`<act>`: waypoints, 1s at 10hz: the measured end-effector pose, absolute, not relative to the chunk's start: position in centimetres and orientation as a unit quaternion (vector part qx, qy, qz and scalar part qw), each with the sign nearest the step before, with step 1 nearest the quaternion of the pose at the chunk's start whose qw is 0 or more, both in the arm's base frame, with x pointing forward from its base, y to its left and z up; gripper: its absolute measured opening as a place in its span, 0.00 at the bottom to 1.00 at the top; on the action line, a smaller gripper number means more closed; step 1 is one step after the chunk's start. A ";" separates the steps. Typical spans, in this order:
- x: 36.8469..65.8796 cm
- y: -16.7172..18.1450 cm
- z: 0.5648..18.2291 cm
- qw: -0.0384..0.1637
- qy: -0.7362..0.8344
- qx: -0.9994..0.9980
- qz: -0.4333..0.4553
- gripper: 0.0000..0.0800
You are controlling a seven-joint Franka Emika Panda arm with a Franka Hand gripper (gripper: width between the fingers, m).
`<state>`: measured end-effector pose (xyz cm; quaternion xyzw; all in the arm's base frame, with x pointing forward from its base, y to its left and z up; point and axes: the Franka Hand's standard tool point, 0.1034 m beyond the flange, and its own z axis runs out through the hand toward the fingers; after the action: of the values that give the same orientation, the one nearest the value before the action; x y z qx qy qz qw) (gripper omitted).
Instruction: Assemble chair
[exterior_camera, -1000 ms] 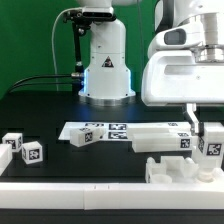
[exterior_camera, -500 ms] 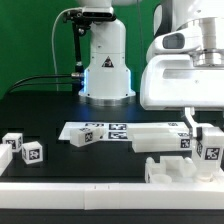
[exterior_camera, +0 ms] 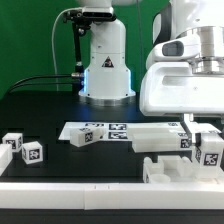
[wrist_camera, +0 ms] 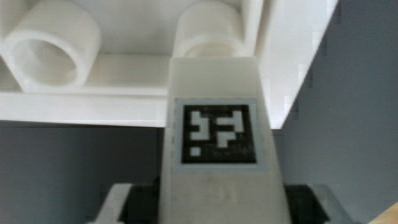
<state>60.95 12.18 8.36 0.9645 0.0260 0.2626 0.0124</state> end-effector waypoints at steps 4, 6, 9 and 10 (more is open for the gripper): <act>61.4 11.5 8.6 0.010 0.016 0.971 0.238 0.63; 61.1 11.7 8.0 0.004 0.005 0.983 0.183 0.77; 60.7 12.0 7.8 -0.006 -0.016 0.997 0.070 0.81; 60.5 12.2 7.8 -0.007 -0.022 0.999 0.039 0.81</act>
Offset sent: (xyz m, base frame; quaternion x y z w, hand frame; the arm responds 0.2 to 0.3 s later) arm 0.0101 -0.0008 0.0100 0.0472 -0.0658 0.0523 0.9953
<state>60.53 12.25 7.81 0.9990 -0.0222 0.0391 -0.0067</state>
